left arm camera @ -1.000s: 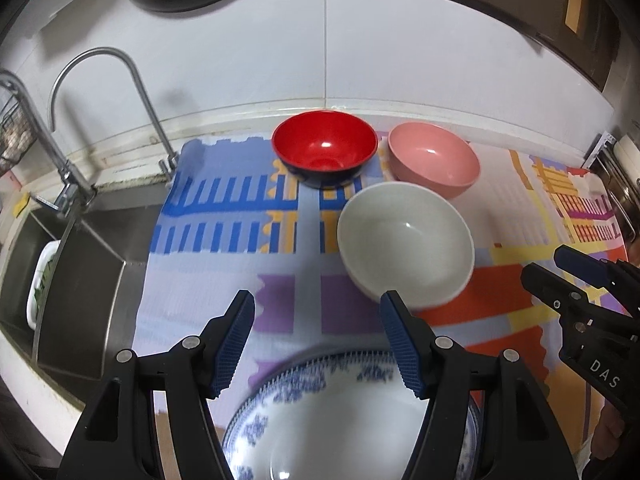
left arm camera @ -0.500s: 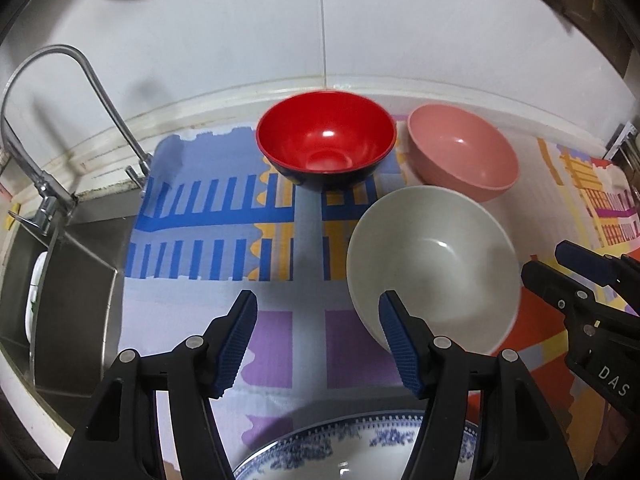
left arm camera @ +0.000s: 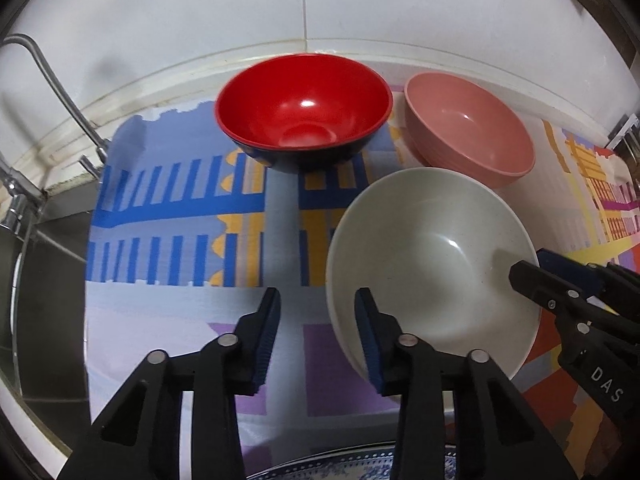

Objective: Organize plates and bowls
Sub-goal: 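Close both tools on the rim of the white bowl, then lift the white bowl with both tools and carry it over the stacked plates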

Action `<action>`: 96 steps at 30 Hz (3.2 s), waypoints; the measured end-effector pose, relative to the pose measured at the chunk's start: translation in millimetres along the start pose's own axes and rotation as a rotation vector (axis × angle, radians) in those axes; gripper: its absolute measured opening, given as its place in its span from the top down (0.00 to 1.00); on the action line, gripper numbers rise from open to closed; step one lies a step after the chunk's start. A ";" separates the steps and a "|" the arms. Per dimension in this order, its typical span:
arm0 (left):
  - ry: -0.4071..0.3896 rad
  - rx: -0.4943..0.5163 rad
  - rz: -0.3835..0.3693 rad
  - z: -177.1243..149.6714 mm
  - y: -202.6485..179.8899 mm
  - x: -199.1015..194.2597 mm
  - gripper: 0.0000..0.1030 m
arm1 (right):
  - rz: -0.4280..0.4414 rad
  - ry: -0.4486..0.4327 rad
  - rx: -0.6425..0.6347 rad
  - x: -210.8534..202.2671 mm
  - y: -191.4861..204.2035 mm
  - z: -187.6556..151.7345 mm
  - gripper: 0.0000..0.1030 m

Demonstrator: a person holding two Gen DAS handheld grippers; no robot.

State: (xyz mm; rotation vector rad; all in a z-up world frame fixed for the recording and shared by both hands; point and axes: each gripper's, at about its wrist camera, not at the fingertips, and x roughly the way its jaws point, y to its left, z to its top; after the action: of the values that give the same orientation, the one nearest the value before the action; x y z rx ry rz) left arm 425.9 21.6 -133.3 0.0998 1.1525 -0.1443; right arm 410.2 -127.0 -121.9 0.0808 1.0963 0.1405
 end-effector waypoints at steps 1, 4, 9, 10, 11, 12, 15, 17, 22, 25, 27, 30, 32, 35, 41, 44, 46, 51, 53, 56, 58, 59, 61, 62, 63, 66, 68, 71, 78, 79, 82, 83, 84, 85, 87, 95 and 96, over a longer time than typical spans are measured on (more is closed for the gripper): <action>0.007 0.001 -0.008 0.4 -0.6 1.7 0.72 | 0.006 0.007 0.002 1.9 -0.1 -0.1 0.73; 0.014 0.008 -0.025 1.3 -3.6 5.1 0.80 | 0.016 0.021 0.003 6.3 0.9 0.9 0.81; 0.021 0.021 -0.030 2.7 -10.3 7.4 0.86 | 0.028 0.026 0.004 9.5 3.6 2.7 0.89; 0.021 0.018 -0.028 3.6 -11.5 7.8 0.86 | 0.023 0.025 0.001 9.7 4.3 3.0 0.89; 0.021 0.015 -0.030 4.3 -12.0 7.5 0.87 | 0.021 0.024 0.002 9.7 4.5 3.3 0.89; 0.022 0.010 -0.032 5.3 -13.6 7.4 0.86 | 0.021 0.025 0.005 9.9 4.3 3.7 0.89; 0.016 0.006 -0.033 6.7 -16.0 3.2 0.86 | 0.020 0.030 0.014 10.0 3.3 3.7 0.89; 0.009 0.009 -0.032 7.4 -17.6 -0.4 0.87 | 0.019 0.034 0.024 9.4 1.7 3.4 0.89; -0.004 0.006 -0.044 3.4 -20.8 -12.2 0.86 | 0.021 0.031 0.040 1.9 -2.5 3.7 0.89; -0.018 0.006 -0.054 -1.9 -23.4 -20.5 0.86 | 0.016 0.019 0.041 -6.2 -4.1 1.7 0.89; -0.026 0.006 -0.063 -5.6 -27.0 -27.4 0.86 | 0.011 0.009 0.043 -13.3 -5.7 -1.1 0.89; -0.038 0.014 -0.073 -12.6 -35.1 -38.5 0.86 | 0.003 -0.003 0.041 -25.5 -8.4 -7.6 0.89; -0.045 0.020 -0.078 -17.1 -40.5 -44.7 0.86 | -0.004 -0.010 0.039 -32.2 -10.4 -11.6 0.89; -0.052 0.028 -0.088 -24.0 -48.2 -53.0 0.86 | -0.010 -0.024 0.047 -42.6 -14.5 -19.0 0.89; -0.063 0.057 -0.109 -39.3 -65.7 -68.9 0.86 | -0.032 -0.041 0.050 -63.1 -22.5 -37.3 0.89; -0.064 0.076 -0.126 -49.0 -76.7 -76.1 0.86 | -0.039 -0.043 0.061 -72.4 -29.1 -47.6 0.89; -0.062 0.085 -0.134 -54.3 -83.2 -79.1 0.86 | -0.045 -0.045 0.070 -78.0 -32.5 -54.0 0.89; -0.055 0.130 -0.149 -71.3 -103.3 -85.7 0.85 | -0.065 -0.052 0.095 -94.2 -44.1 -74.1 0.89; -0.051 0.152 -0.155 -79.1 -113.1 -88.0 0.85 | -0.075 -0.055 0.108 -101.0 -49.6 -83.4 0.89; -0.043 0.175 -0.165 -88.1 -125.1 -89.9 0.84 | -0.092 -0.058 0.125 -108.9 -56.8 -96.4 0.89; -0.036 0.194 -0.169 -94.2 -134.2 -90.4 0.84 | -0.100 -0.057 0.135 -112.1 -61.7 -103.4 0.89; -0.034 0.204 -0.172 -97.0 -138.7 -90.6 0.84 | -0.105 -0.056 0.143 -114.5 -65.3 -108.1 0.89; -0.026 0.219 -0.177 -101.7 -147.5 -90.4 0.84 | -0.113 -0.052 0.153 -117.5 -71.2 -115.3 0.89; -0.020 0.228 -0.181 -104.2 -152.5 -89.9 0.83 | -0.119 -0.048 0.161 -119.3 -75.6 -120.5 0.89; -0.017 0.233 -0.183 -105.7 -155.8 -89.3 0.83 | -0.123 -0.046 0.166 -120.7 -78.9 -124.5 0.89; -0.006 0.251 -0.188 -110.3 -166.5 -87.4 0.83 | -0.132 -0.034 0.180 -122.7 -87.1 -135.1 0.89; 0.002 0.264 -0.192 -113.4 -174.0 -85.9 0.83 | -0.139 -0.023 0.189 -123.2 -94.0 -141.3 0.89; 0.013 0.277 -0.196 -117.5 -184.4 -83.0 0.84 | -0.149 -0.010 0.198 -123.6 -102.0 -148.9 0.89; 0.036 0.297 -0.197 -125.2 -203.6 -76.1 0.83 | -0.167 0.016 0.218 -123.9 -121.3 -161.4 0.89; 0.041 0.297 -0.197 -126.6 -205.8 -74.8 0.83 | -0.168 0.017 0.220 -123.5 -123.0 -162.2 0.89; 0.050 0.294 -0.193 -128.5 -207.8 -71.6 0.83 | -0.169 0.026 0.224 -122.1 -127.9 -165.4 0.89; 0.054 0.293 -0.192 -129.3 -208.3 -70.8 0.84 | -0.169 0.029 0.224 -121.4 -129.4 -166.6 0.89; 0.056 0.292 -0.190 -130.2 -208.7 -70.1 0.84 | -0.168 0.031 0.223 -121.0 -129.9 -167.2 0.89; 0.058 0.291 -0.189 -130.9 -208.9 -69.2 0.84 | -0.167 0.036 0.223 -119.8 -131.0 -168.4 0.89; 0.064 0.288 -0.185 -132.5 -209.1 -67.8 0.84 | -0.165 0.039 0.220 -118.5 -131.6 -169.3 0.89; 0.080 0.281 -0.177 -137.1 -208.7 -63.3 0.84 | -0.154 0.060 0.211 -113.3 -132.9 -172.5 0.89; 0.079 0.281 -0.176 -137.4 -208.6 -63.1 0.84 | -0.154 0.061 0.209 -113.0 -132.6 -172.7 0.89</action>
State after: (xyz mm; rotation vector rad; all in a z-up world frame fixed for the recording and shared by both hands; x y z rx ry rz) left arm 242.3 -159.3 -131.9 0.2548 1.2144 -0.4616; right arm 215.4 -276.1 -118.9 0.1798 1.1716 -0.1108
